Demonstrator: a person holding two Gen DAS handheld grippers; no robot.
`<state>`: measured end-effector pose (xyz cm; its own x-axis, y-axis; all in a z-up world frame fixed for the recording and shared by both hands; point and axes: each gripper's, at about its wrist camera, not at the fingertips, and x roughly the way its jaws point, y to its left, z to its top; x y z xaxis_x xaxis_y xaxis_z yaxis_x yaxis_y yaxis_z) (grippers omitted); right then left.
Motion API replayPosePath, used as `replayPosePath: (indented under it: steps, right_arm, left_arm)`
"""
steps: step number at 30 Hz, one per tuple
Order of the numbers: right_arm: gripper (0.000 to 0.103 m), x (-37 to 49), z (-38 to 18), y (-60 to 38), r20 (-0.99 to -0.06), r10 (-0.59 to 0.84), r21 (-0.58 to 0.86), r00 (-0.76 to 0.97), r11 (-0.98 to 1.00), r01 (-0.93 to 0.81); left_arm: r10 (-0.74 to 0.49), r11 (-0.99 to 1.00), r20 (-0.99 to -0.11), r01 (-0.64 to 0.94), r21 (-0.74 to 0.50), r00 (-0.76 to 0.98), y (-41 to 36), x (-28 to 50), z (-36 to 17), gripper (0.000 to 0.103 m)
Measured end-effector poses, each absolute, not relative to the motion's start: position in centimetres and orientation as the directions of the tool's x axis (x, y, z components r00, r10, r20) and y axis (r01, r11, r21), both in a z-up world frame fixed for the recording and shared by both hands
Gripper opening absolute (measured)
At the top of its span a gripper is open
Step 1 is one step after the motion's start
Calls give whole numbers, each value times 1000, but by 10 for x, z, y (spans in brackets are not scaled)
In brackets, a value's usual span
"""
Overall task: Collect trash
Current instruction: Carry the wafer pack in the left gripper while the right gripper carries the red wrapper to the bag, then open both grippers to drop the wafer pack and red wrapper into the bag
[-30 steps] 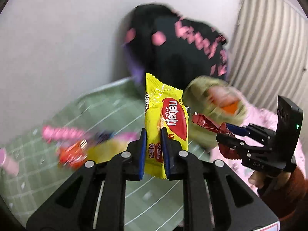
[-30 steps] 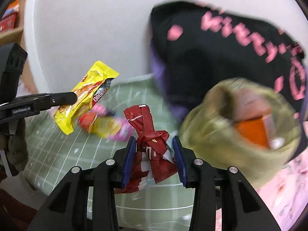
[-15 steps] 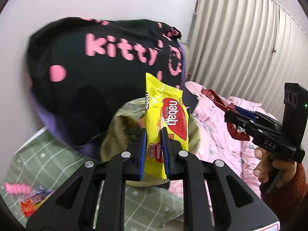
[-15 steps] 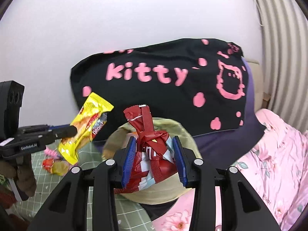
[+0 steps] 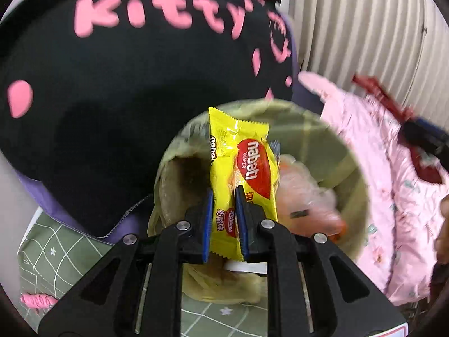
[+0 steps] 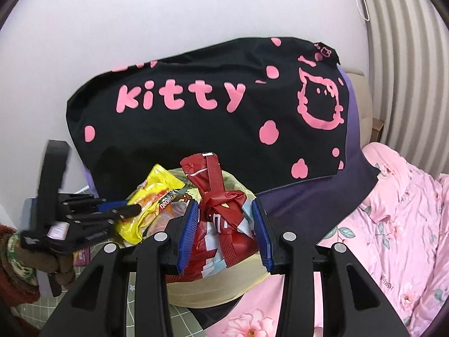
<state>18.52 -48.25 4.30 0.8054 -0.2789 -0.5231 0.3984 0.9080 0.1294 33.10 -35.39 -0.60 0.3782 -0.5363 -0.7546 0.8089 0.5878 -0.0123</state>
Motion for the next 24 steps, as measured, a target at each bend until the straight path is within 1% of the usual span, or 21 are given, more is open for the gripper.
replayPosePath:
  steps: [2, 6, 10, 13, 16, 20, 24]
  right_arm:
    - [37, 194, 37, -484, -540, -269, 124, 798, 912, 392]
    - [37, 218, 22, -486, -575, -237, 125, 783, 920, 371]
    - [37, 243, 12, -485, -604, -216, 109, 767, 931, 348]
    - [37, 258, 4, -487, -630, -211, 100, 747, 932, 348]
    - [37, 263, 1, -489, -636, -201, 110, 745, 932, 345]
    - [37, 265, 0, -489, -629, -194, 113, 753, 936, 335]
    - [37, 267, 1, -493, -621, -216, 105, 753, 930, 353]
  left_arm:
    - [-537, 597, -764, 801, -45, 357, -351, 340, -12, 15]
    - [-637, 552, -722, 813, -183, 270, -339, 349, -6, 15]
    - [-659, 551, -712, 799, -239, 242, -334, 357, 0, 15]
    - [-661, 564, -711, 783, -261, 239, -329, 360, 0, 15]
    - [-669, 565, -707, 775, -283, 229, -321, 361, -2, 15]
    - [-674, 569, -705, 763, -306, 220, -314, 359, -5, 17]
    - [-681, 560, -703, 765, -320, 204, -325, 366, -8, 19]
